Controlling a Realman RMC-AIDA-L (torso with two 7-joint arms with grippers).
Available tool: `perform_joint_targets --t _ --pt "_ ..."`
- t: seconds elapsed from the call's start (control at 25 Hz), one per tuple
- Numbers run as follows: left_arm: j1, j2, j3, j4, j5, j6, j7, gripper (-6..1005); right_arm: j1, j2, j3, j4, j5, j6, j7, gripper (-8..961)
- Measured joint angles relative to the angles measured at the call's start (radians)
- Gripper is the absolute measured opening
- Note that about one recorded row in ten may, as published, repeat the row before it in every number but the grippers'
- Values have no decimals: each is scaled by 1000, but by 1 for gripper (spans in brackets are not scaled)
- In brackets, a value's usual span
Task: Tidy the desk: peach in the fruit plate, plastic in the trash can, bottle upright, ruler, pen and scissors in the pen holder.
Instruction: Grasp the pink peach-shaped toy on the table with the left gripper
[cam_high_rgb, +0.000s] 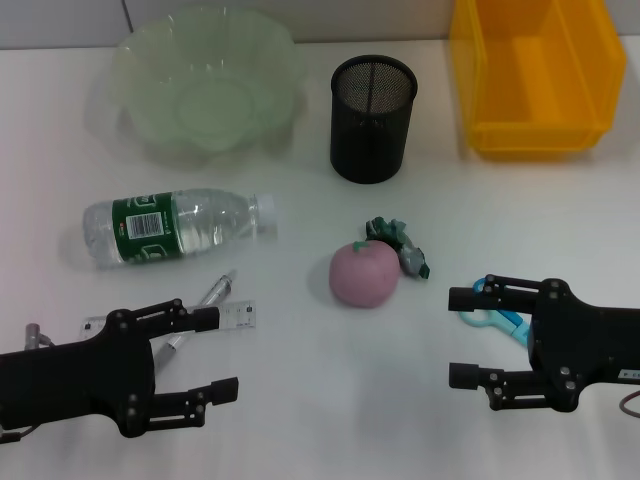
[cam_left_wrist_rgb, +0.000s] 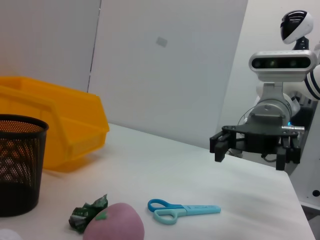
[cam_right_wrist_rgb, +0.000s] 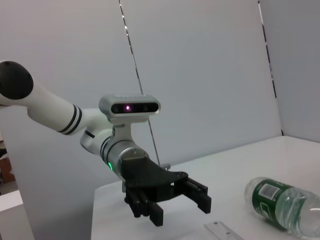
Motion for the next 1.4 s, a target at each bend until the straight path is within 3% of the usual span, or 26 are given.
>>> perform_joint_targets --t 0.8,1.08,1.4 --pt "-18 -4 -4 -10 -24 0 7 781 -13 2 5 56 10 15 -68 777" --pt "-25 -7 -4 -13 -108 0 1 774 -29 2 87 124 14 22 -134 777" --pt "-29 -7 -2 -23 -177 -8 12 765 12 2 142 41 14 11 36 777"
